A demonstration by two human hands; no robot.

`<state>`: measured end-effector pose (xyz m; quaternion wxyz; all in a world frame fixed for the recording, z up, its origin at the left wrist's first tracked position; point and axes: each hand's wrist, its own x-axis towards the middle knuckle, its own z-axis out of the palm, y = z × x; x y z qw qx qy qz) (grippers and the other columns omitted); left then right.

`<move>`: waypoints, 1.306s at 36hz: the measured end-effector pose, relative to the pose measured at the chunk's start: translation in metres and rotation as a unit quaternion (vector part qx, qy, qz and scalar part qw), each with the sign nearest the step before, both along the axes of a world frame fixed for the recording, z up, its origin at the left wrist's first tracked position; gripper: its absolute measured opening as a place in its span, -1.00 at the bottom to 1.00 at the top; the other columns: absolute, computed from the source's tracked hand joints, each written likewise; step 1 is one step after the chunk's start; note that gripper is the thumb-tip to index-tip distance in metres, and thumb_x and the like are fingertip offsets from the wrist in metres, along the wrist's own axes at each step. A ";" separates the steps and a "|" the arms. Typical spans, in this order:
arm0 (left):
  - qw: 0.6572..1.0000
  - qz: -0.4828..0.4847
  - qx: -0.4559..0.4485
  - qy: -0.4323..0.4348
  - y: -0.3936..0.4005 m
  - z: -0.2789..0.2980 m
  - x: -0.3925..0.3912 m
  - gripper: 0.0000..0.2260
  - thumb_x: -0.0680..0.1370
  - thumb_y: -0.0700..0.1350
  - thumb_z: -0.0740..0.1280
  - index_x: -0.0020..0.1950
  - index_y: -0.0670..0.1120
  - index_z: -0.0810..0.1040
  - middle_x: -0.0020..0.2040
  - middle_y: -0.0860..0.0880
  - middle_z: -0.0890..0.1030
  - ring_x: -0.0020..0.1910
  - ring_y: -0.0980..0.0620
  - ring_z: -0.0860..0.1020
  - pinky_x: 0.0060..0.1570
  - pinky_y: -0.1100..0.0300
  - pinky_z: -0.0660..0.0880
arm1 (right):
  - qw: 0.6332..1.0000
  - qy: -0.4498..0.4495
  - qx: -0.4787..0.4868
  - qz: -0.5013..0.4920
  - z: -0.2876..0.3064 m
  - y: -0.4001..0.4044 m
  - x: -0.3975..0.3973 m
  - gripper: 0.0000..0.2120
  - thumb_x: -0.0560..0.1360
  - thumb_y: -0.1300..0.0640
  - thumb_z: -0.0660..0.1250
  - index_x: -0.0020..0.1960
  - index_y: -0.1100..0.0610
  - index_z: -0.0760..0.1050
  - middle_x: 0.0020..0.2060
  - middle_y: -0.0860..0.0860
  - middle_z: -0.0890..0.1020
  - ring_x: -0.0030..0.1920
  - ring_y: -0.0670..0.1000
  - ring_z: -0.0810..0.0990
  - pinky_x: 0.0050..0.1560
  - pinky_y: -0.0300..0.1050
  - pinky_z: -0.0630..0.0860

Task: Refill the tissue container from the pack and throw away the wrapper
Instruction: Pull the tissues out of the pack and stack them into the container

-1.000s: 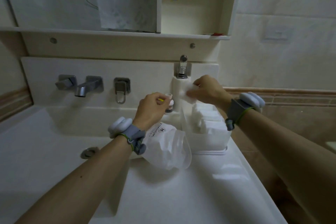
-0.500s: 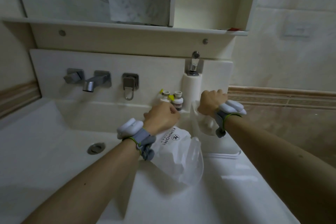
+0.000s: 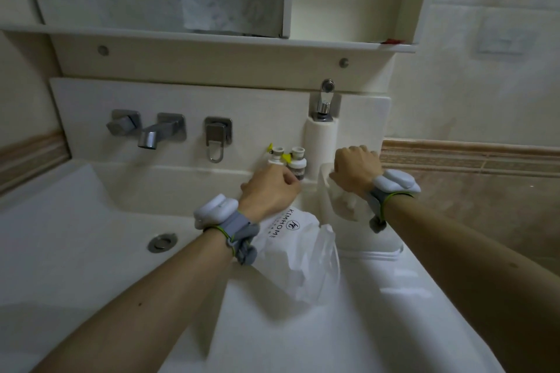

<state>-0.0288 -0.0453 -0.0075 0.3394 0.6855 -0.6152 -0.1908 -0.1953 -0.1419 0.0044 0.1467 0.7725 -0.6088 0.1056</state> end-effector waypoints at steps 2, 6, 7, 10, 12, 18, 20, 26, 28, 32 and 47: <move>1.000 0.009 -0.006 0.001 -0.001 0.001 0.001 -0.83 0.30 0.09 0.19 -0.34 0.12 0.56 -0.13 0.05 0.70 0.03 -0.08 0.61 0.18 -0.03 0.48 | 1.000 -0.021 -0.016 0.008 0.006 0.004 0.000 -0.66 0.54 -0.13 0.26 0.07 0.13 0.56 0.07 0.14 0.57 0.11 0.20 0.48 0.09 0.06 0.38; 0.999 0.039 -0.018 -0.008 0.002 0.003 0.006 -0.83 0.40 0.04 0.24 -0.29 0.05 0.59 -0.14 0.00 0.68 0.00 -0.14 0.59 0.15 -0.07 0.48 | 0.995 -0.061 -0.058 0.046 0.024 0.025 0.004 -0.62 0.56 -0.13 0.20 0.19 0.12 0.49 0.12 0.15 0.53 0.15 0.22 0.49 0.15 0.10 0.41; 0.998 0.050 -0.019 -0.012 0.004 0.004 0.006 -0.84 0.44 0.02 0.26 -0.25 0.04 0.60 -0.10 -0.02 0.67 0.02 -0.15 0.58 0.16 -0.07 0.48 | 0.994 -0.071 -0.052 0.060 0.029 0.032 0.005 -0.65 0.56 -0.09 0.19 0.17 0.14 0.50 0.11 0.15 0.55 0.12 0.22 0.51 0.14 0.11 0.45; 0.996 0.081 -0.016 -0.023 0.012 0.006 0.008 -0.85 0.50 0.00 0.26 -0.15 0.01 0.61 -0.01 -0.08 0.66 0.07 -0.20 0.56 0.19 -0.08 0.45 | 0.989 -0.114 0.011 0.095 0.043 0.061 0.007 -0.75 0.51 0.01 0.22 0.01 0.17 0.55 -0.02 0.17 0.63 -0.04 0.21 0.58 -0.01 0.09 0.56; 0.995 0.093 -0.010 -0.029 0.016 0.006 0.012 -0.79 0.53 0.00 0.25 -0.13 -0.07 0.62 -0.03 -0.13 0.65 0.05 -0.22 0.56 0.15 -0.03 0.46 | 0.979 -0.149 0.082 0.112 0.052 0.082 0.007 -0.70 0.50 -0.01 0.26 -0.08 0.22 0.60 -0.16 0.16 0.66 -0.16 0.16 0.62 -0.09 0.06 0.61; 0.995 0.070 0.058 -0.046 0.025 0.003 0.030 -0.58 0.60 0.07 0.20 -0.07 -0.30 0.58 0.08 -0.31 0.61 0.11 -0.28 0.55 0.01 0.06 0.45 | 0.920 -0.114 0.363 0.098 0.075 0.132 0.000 -0.77 0.53 0.10 0.23 -0.19 0.19 0.58 -0.48 0.02 0.59 -0.50 -0.01 0.47 -0.45 -0.27 0.46; 0.992 0.063 0.088 -0.058 0.030 0.003 0.033 -0.51 0.63 0.11 0.16 0.07 -0.33 0.56 0.17 -0.30 0.58 0.17 -0.27 0.53 0.09 0.06 0.44 | 0.902 -0.099 0.408 0.098 0.074 0.138 -0.005 -0.76 0.56 0.09 0.25 -0.13 0.21 0.61 -0.40 0.03 0.64 -0.44 -0.03 0.51 -0.40 -0.25 0.49; 0.986 0.072 0.151 -0.026 0.046 -0.002 0.038 -0.38 0.61 0.25 0.10 0.26 -0.29 0.52 0.28 -0.22 0.54 0.21 -0.21 0.52 0.15 0.08 0.45 | 0.830 -0.154 0.511 0.163 0.052 0.153 -0.016 -0.80 0.56 0.18 0.31 0.12 0.24 0.62 -0.07 0.07 0.72 -0.32 -0.05 0.59 -0.36 -0.26 0.51; 0.987 0.072 0.147 -0.005 0.049 -0.004 0.037 -0.36 0.61 0.25 0.10 0.29 -0.31 0.49 0.30 -0.24 0.52 0.24 -0.21 0.51 0.23 0.05 0.45 | 0.821 -0.223 0.492 0.187 0.042 0.157 -0.015 -0.80 0.54 0.25 0.34 0.15 0.25 0.60 -0.02 0.08 0.72 -0.28 0.01 0.64 -0.36 -0.24 0.53; 0.985 0.073 0.147 0.043 0.054 -0.006 0.036 -0.35 0.58 0.27 0.15 0.30 -0.31 0.48 0.27 -0.25 0.55 0.20 -0.21 0.54 0.17 0.06 0.46 | 0.825 -0.349 0.395 0.206 0.027 0.161 -0.009 -0.80 0.50 0.37 0.33 0.11 0.32 0.61 -0.13 0.14 0.71 -0.28 0.01 0.67 -0.31 -0.21 0.57; 0.915 -0.008 0.223 0.336 0.060 0.003 0.056 -0.69 0.43 0.18 0.37 -0.07 -0.06 0.61 -0.12 -0.10 0.67 -0.14 -0.11 0.61 -0.01 0.14 0.48 | 0.964 -0.063 0.129 0.222 0.026 0.174 0.002 -0.76 0.58 0.16 0.21 0.21 0.18 0.48 0.14 0.14 0.60 0.13 0.18 0.56 0.02 -0.09 0.45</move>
